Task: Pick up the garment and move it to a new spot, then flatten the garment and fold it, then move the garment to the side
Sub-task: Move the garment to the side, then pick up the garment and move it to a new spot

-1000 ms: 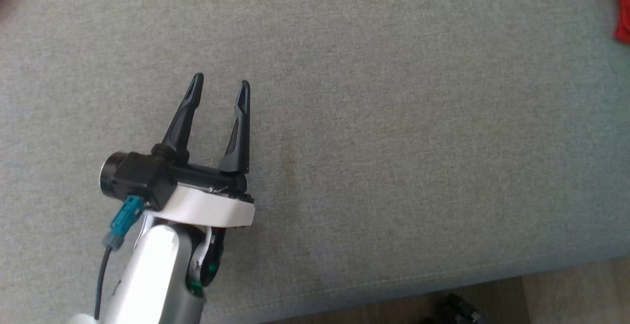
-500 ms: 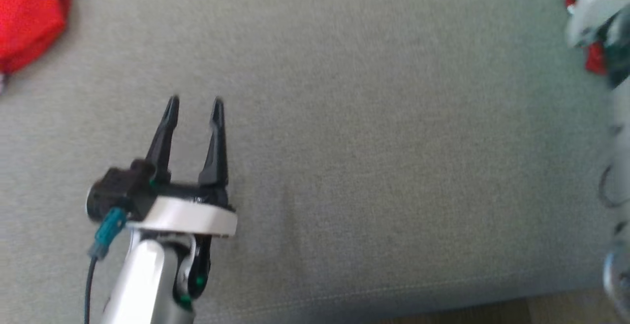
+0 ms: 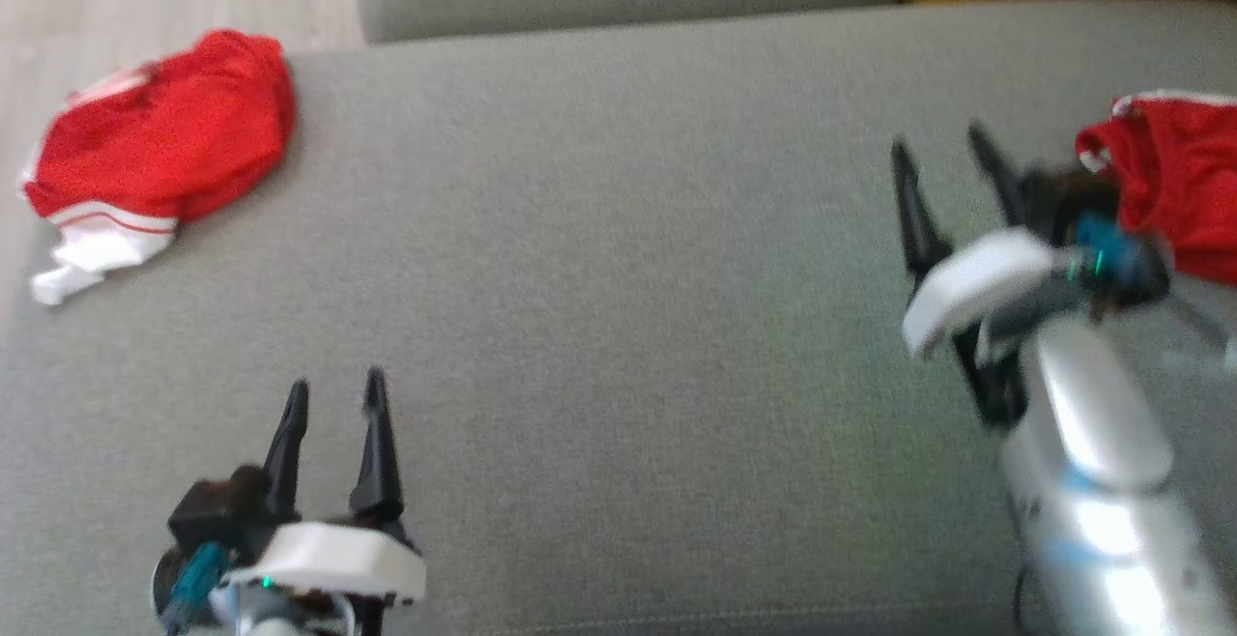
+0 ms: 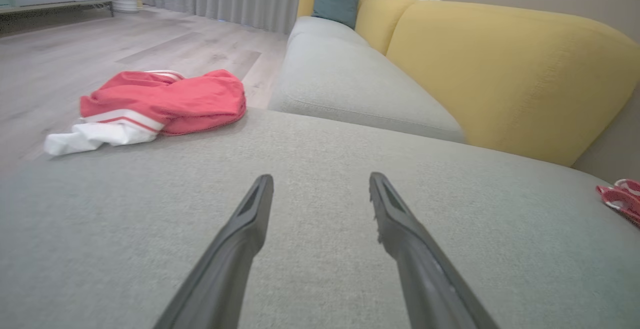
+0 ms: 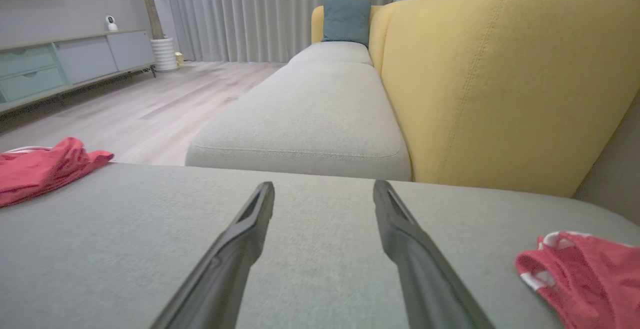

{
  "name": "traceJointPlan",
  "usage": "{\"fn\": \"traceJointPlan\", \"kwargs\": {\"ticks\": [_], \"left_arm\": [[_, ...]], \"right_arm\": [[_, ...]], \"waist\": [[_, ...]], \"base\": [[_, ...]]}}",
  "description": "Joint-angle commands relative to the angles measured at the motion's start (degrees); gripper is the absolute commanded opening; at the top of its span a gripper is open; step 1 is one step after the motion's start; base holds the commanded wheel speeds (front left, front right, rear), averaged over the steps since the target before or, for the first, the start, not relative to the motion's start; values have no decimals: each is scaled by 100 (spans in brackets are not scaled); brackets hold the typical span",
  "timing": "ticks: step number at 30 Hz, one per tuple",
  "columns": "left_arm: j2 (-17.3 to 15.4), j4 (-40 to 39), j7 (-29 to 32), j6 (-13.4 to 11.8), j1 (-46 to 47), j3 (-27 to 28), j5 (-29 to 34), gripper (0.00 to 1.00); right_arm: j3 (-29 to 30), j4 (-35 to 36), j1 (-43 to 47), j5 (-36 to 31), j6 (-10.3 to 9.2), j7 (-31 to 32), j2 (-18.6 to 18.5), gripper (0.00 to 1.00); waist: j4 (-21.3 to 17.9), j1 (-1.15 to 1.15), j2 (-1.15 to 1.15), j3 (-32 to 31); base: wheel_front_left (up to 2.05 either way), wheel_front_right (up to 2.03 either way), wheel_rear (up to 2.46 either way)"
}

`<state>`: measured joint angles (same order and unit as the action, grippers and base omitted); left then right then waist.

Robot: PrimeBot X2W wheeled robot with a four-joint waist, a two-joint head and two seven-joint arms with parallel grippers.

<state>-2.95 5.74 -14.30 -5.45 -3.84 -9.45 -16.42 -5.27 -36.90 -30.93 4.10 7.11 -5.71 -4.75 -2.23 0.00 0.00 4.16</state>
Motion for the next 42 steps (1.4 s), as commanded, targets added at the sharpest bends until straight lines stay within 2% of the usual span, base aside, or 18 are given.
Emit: {"fn": "traceJointPlan", "kwargs": {"ticks": [1, 5, 9, 15, 23, 42], "left_arm": [[4, -149, -70, -32, 83, 248, -32, 100], [5, -90, -70, -45, -127, 280, -57, 100], [6, -64, -70, -52, -252, 290, -73, 100], [6, -31, -70, -67, -371, 313, -121, 100], [7, 3, -70, -66, -414, 293, -139, 100], [7, 48, -70, -30, -355, 312, -107, 100]], "right_arm": [[-93, 326, 115, 69, 37, -104, 114, 100], [57, 894, 920, 176, 37, -179, 178, 100], [-57, 1404, 1563, 519, 37, -252, 185, 100], [-221, 1932, 2140, 693, 37, -266, 186, 100], [-289, 2293, 2448, 773, 37, -190, 187, 100], [-400, 2417, 2544, 775, 37, -5, 187, 100]], "waist": [[118, 0, 0, -235], [143, 0, 0, -409], [138, 0, 0, -480], [82, 0, 0, -538], [59, 0, 0, -579], [129, 0, 0, -572]], "base": [[0, 0, 0], [0, 0, 0], [0, 0, 0], [0, 0, 0], [0, 0, 0], [0, 0, 0]]}}
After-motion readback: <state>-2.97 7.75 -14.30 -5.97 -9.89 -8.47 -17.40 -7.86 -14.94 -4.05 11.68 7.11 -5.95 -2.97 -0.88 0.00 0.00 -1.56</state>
